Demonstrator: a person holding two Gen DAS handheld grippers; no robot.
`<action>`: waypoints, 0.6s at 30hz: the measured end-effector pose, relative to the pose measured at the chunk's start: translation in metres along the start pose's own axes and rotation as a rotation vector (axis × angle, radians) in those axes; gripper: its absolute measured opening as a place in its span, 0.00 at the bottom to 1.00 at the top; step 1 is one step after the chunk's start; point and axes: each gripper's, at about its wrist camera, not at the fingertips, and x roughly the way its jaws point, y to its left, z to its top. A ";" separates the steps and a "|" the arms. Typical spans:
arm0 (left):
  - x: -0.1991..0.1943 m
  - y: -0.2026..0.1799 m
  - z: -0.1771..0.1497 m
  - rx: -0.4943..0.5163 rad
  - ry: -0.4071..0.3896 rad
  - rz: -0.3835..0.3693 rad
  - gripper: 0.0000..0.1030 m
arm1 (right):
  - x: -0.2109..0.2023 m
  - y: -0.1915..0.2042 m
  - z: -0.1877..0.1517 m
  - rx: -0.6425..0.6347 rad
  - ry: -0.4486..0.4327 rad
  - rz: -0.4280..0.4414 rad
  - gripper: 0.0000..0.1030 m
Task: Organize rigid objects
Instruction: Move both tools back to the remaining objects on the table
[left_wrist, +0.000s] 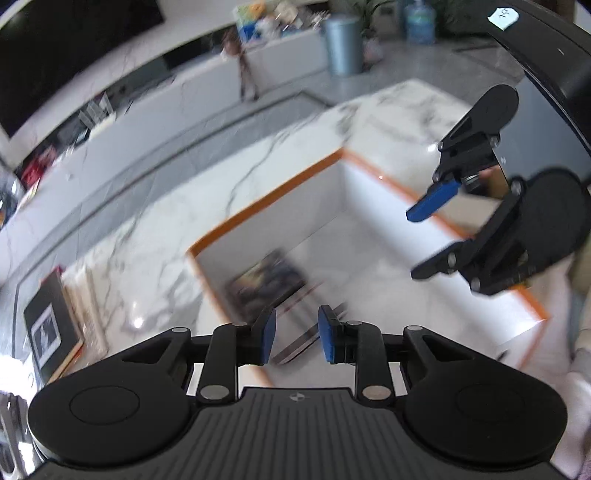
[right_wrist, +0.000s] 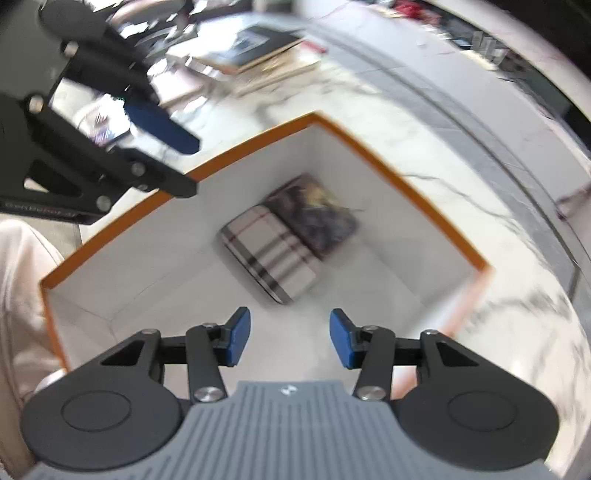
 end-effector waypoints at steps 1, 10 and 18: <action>-0.006 -0.010 0.003 0.005 -0.015 -0.011 0.32 | -0.015 -0.003 -0.010 0.025 -0.018 -0.014 0.47; -0.013 -0.091 0.033 0.077 -0.110 -0.200 0.32 | -0.083 -0.040 -0.117 0.277 -0.097 -0.140 0.44; 0.040 -0.155 0.053 0.153 -0.065 -0.274 0.33 | -0.094 -0.072 -0.213 0.549 -0.144 -0.211 0.42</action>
